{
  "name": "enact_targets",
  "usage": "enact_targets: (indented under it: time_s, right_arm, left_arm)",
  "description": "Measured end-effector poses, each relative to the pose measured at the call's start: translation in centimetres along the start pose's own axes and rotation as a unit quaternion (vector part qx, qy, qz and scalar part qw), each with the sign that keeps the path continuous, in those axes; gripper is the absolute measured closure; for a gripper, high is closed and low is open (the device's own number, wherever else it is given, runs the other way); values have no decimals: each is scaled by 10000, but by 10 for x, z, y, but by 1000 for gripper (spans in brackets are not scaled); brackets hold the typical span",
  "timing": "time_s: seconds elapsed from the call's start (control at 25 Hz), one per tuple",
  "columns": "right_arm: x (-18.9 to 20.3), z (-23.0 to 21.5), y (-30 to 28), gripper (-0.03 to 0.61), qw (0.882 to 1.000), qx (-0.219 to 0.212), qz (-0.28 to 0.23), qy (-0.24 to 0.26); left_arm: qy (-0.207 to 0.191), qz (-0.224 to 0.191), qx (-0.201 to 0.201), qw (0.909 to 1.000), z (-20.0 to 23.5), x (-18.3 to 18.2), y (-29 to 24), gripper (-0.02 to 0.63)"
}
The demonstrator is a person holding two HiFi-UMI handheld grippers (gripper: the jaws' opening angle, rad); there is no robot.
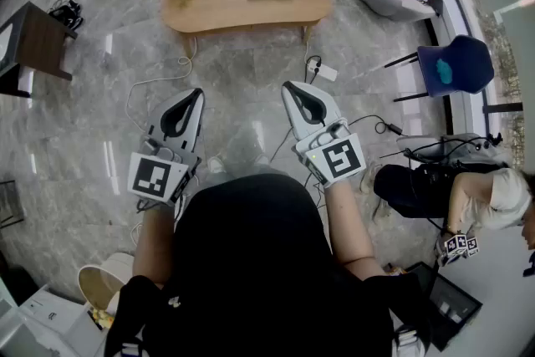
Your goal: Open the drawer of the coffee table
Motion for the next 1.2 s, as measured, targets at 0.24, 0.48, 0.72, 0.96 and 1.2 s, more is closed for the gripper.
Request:
enact_targets:
  time_s: [0.24, 0.48, 0.72, 0.96, 1.2]
  right_arm:
    - [4, -30, 2, 578, 9998, -31, 76, 175]
    - [16, -60, 18, 577, 9997, -82, -193, -134]
    - [31, -86, 15, 577, 9995, -129, -219, -192]
    - [39, -97, -16, 577, 9996, -158, -59, -226]
    - [28, -101, -75, 577, 9998, -117, 68, -160]
  left_arm:
    - [53, 65, -71, 9999, -10, -10, -28, 604]
    - [5, 196, -199, 9996, -29, -15, -50, 604]
    - [39, 278, -338, 9990, -31, -17, -68, 603]
    - [168, 347, -375, 9986, -3, -5, -87, 603]
    - [332, 294, -369, 9983, 60, 1, -102, 603]
Point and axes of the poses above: the fingertips, and each gripper's own axes: y backward along the fingers, z to its left, x out of its underside, the point moved 9 cm from there along y, backward along the fingers, and after that the axes turned 12 degrees about z, right-handed, at the moved point
